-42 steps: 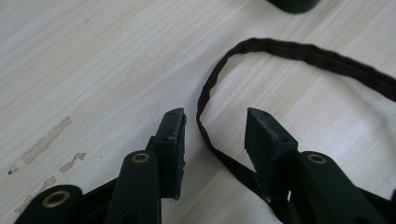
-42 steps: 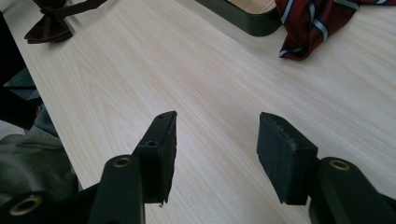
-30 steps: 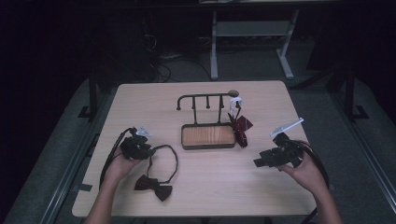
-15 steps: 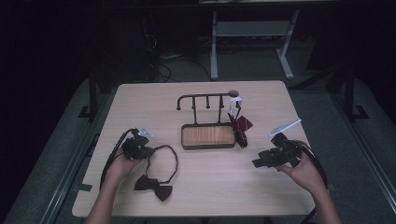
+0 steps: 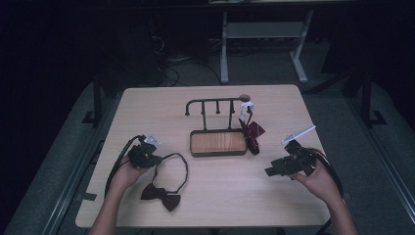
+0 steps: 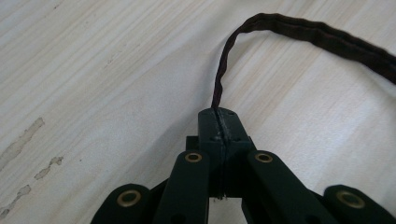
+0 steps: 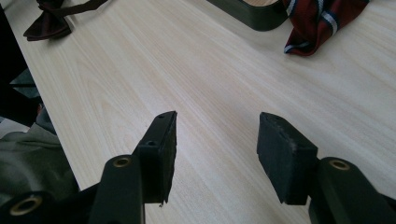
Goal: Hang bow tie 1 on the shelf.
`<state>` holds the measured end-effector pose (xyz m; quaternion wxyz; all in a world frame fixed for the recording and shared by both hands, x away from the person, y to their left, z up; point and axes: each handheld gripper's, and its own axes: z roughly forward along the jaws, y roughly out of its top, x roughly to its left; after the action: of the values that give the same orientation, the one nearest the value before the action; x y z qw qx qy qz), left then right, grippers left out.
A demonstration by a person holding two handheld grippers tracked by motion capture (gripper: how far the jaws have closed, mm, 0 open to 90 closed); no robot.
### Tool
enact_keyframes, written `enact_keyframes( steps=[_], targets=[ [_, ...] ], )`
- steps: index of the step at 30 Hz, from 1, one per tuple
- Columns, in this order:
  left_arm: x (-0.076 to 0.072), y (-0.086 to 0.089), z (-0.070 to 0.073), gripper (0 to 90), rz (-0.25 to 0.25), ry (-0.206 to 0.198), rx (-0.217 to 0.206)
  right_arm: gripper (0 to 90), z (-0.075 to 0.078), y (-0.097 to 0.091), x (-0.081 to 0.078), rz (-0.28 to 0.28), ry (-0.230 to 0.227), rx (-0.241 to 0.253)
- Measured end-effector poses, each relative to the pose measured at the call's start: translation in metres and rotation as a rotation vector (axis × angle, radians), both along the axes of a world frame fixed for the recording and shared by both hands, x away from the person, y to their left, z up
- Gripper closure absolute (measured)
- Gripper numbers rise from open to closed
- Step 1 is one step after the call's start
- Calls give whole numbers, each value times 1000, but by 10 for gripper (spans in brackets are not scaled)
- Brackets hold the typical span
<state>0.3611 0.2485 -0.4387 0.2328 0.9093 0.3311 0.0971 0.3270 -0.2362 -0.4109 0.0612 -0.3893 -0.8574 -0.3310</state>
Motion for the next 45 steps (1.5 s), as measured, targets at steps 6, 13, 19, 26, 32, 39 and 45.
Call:
enact_keyframes(
  steps=[6,13,19,26,32,39,45],
  targets=[
    [-4,-3,9,898,-20,-2,-19,473,-2,-3,1,-8,3,5],
    [-8,-7,16,898,-47,-6,-33,473,-3,-6,2,-11,9,7],
    [-10,-7,20,898,-61,-5,-48,473,-4,-8,2,-13,8,12],
    [-12,-9,24,898,-75,-8,-51,473,-4,-10,2,-14,7,15],
    [-14,-10,29,898,-95,-7,-53,469,-3,-10,2,-12,10,15],
    [-16,-11,32,898,-103,-5,-58,465,-3,-11,2,-13,8,19],
    [-17,-12,33,898,-109,-3,-62,462,-3,-11,2,-10,8,17]
  ],
)
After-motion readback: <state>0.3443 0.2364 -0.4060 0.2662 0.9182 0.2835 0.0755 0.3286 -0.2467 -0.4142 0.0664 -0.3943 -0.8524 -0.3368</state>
